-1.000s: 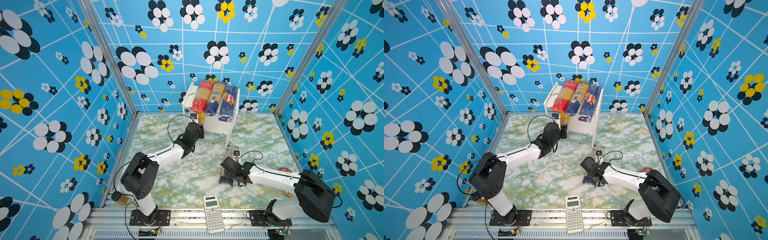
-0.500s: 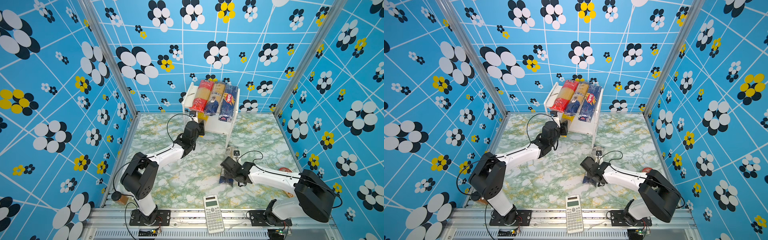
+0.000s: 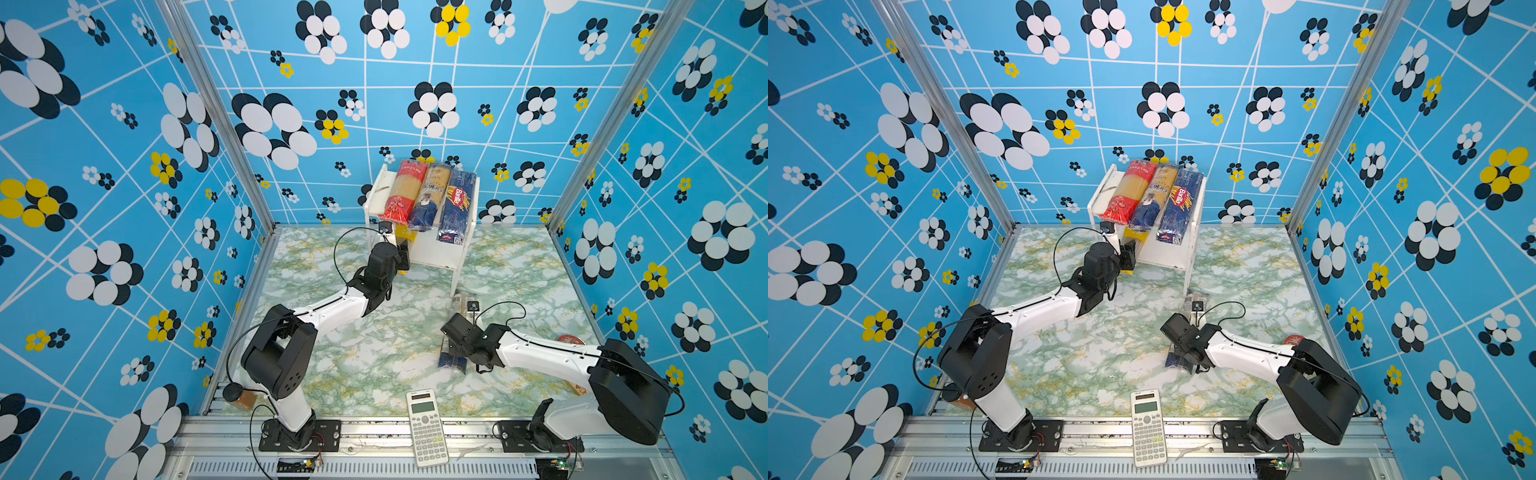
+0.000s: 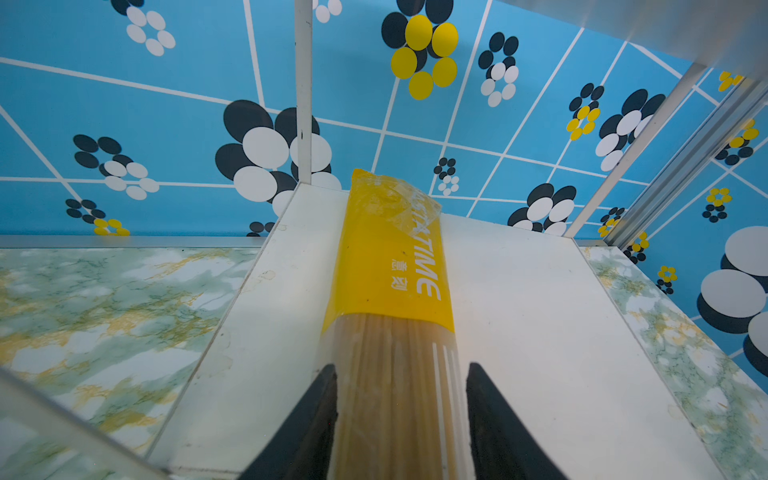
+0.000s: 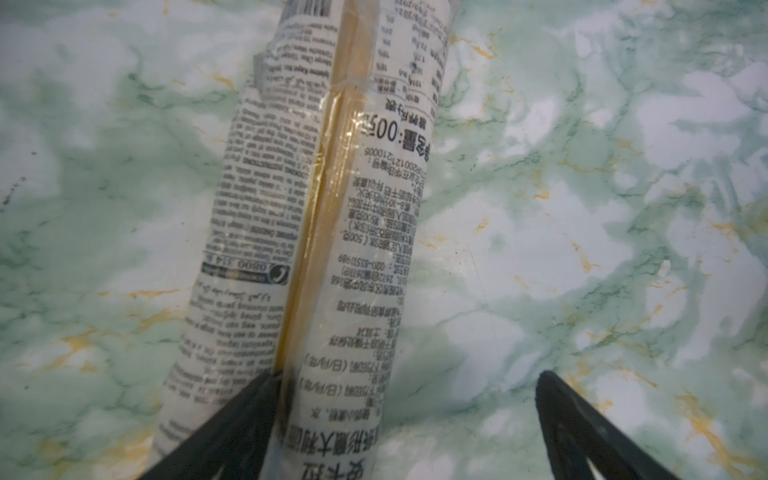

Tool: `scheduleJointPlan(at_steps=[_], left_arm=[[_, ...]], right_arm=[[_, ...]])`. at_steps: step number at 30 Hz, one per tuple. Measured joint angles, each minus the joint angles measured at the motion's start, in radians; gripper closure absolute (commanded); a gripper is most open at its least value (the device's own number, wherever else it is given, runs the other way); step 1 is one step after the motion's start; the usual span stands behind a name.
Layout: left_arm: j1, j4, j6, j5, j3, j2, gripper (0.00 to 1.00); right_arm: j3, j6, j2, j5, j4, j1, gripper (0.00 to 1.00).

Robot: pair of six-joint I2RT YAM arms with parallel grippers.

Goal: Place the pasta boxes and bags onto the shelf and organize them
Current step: 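Lower the yellow bag with the left gripper onto the shelf tier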

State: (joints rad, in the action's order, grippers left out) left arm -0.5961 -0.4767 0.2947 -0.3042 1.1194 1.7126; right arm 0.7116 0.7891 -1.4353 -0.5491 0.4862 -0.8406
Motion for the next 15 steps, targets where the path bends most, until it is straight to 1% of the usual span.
scheduleJointPlan(at_steps=[6,8,10,13,15], left_arm=[[0.000,-0.002,0.000,0.000,-0.002,0.000,0.55],[0.000,-0.004,0.000,0.000,-0.005,0.000,0.56],[0.000,-0.008,0.002,0.000,-0.008,0.000,0.61],[0.000,-0.019,0.000,-0.003,-0.016,-0.002,0.62],[0.000,-0.026,0.000,-0.004,-0.021,-0.003,0.65]], right_arm=[[0.000,0.000,0.000,0.000,0.000,0.000,0.01],[0.000,0.000,0.000,0.000,0.000,0.000,0.01],[0.000,0.000,0.000,0.000,0.000,0.000,0.01],[0.000,0.000,0.000,0.000,0.000,0.000,0.01],[0.000,0.000,0.000,0.000,0.000,0.000,0.01]])
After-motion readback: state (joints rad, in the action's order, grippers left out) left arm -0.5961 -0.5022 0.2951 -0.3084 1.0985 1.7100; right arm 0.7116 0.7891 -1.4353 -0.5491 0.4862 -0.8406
